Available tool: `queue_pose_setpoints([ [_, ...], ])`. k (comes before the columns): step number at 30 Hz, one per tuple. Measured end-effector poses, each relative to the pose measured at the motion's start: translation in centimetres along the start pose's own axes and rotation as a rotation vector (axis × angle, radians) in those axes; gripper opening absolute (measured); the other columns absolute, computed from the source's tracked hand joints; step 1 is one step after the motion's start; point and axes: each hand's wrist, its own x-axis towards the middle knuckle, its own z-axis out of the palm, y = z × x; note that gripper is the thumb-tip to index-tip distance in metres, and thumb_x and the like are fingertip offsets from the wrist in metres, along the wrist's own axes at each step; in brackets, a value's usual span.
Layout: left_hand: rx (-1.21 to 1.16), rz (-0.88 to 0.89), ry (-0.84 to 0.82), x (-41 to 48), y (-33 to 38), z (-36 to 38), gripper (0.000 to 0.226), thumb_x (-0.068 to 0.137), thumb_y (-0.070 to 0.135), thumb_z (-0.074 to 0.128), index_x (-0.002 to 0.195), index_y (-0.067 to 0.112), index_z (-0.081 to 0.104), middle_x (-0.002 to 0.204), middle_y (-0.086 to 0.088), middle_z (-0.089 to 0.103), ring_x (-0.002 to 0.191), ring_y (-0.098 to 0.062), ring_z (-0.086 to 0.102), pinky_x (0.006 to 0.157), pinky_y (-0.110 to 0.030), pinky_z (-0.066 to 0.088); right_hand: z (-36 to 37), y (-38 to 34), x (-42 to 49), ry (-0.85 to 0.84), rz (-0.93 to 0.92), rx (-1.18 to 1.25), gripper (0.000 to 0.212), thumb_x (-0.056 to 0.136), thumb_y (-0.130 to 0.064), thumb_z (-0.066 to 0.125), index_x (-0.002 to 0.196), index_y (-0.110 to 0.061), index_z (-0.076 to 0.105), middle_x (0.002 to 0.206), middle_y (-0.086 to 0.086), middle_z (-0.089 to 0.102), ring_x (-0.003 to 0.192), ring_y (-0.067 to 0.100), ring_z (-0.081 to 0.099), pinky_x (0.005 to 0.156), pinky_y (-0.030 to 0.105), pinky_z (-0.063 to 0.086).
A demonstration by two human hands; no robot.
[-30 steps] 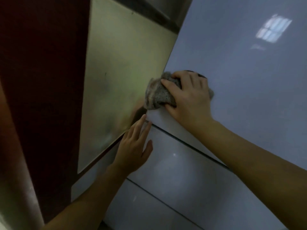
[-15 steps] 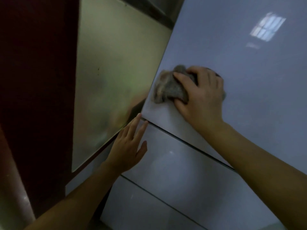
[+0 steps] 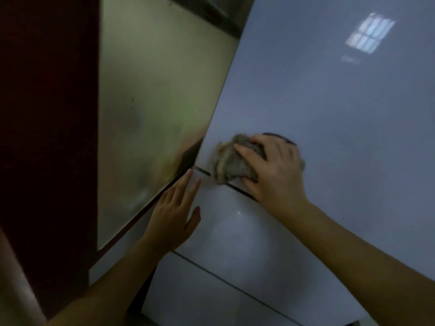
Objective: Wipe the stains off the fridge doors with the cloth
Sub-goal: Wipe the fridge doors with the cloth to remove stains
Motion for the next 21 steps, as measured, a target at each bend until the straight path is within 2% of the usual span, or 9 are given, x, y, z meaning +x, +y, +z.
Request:
queue_pose_setpoints([
  [4,-0.046,0.024,0.040,1.0,0.3,-0.8,0.064,0.099,0.035,0.044,0.155,0.006,0.032,0.165,-0.015,0.024,0.148,-0.031,0.033,0.116,-0.039,0.034,-1.6,1.9,2.0,0.130,0.145,-0.004,0.049,0.081,-0.032,0.079,0.128,-0.019,0.071,0.125,0.015,0.065,0.114,0.037,0.059,0.095,0.042,0.037],
  [6,-0.074,0.012,0.058,1.9,0.5,-1.5,0.063,0.100,0.034,0.044,0.155,0.006,0.032,0.165,-0.015,0.023,0.149,-0.032,0.032,0.117,-0.039,0.034,-0.1,0.7,0.9,0.142,0.132,0.004,0.051,0.079,-0.030,0.079,0.128,-0.018,0.071,0.124,0.017,0.065,0.114,0.036,0.057,0.094,0.042,0.037],
  [10,-0.053,0.042,0.135,3.7,1.0,-3.4,0.059,0.101,0.032,0.041,0.151,0.002,0.037,0.162,-0.019,0.030,0.145,-0.036,0.038,0.113,-0.040,0.034,2.8,-1.4,-6.2,-0.043,-0.087,0.051,0.045,0.080,-0.026,0.078,0.123,-0.018,0.074,0.123,0.016,0.068,0.114,0.032,0.053,0.092,0.042,0.040],
  [13,-0.034,0.087,0.165,5.3,2.4,-4.9,0.059,0.099,0.028,0.044,0.151,0.003,0.038,0.161,-0.020,0.031,0.139,-0.038,0.042,0.111,-0.040,0.034,1.0,0.6,-9.5,-0.104,-0.103,0.068,0.041,0.082,-0.026,0.079,0.123,-0.018,0.074,0.123,0.013,0.069,0.113,0.031,0.057,0.094,0.042,0.041],
  [16,-0.018,0.182,0.156,7.7,4.4,-6.1,0.057,0.098,0.028,0.045,0.151,0.005,0.040,0.161,-0.019,0.031,0.142,-0.038,0.041,0.111,-0.043,0.036,-3.1,4.8,-7.9,-0.023,-0.027,0.031,0.041,0.084,-0.030,0.078,0.123,-0.018,0.075,0.122,0.016,0.069,0.110,0.035,0.062,0.094,0.042,0.042],
  [21,0.004,0.280,0.172,13.2,8.9,-7.6,0.056,0.100,0.031,0.043,0.150,0.005,0.041,0.161,-0.021,0.030,0.147,-0.037,0.034,0.115,-0.047,0.034,-10.3,11.8,0.4,0.233,0.221,-0.037,0.051,0.082,-0.038,0.078,0.128,-0.016,0.072,0.122,0.018,0.065,0.111,0.035,0.059,0.093,0.041,0.039],
])
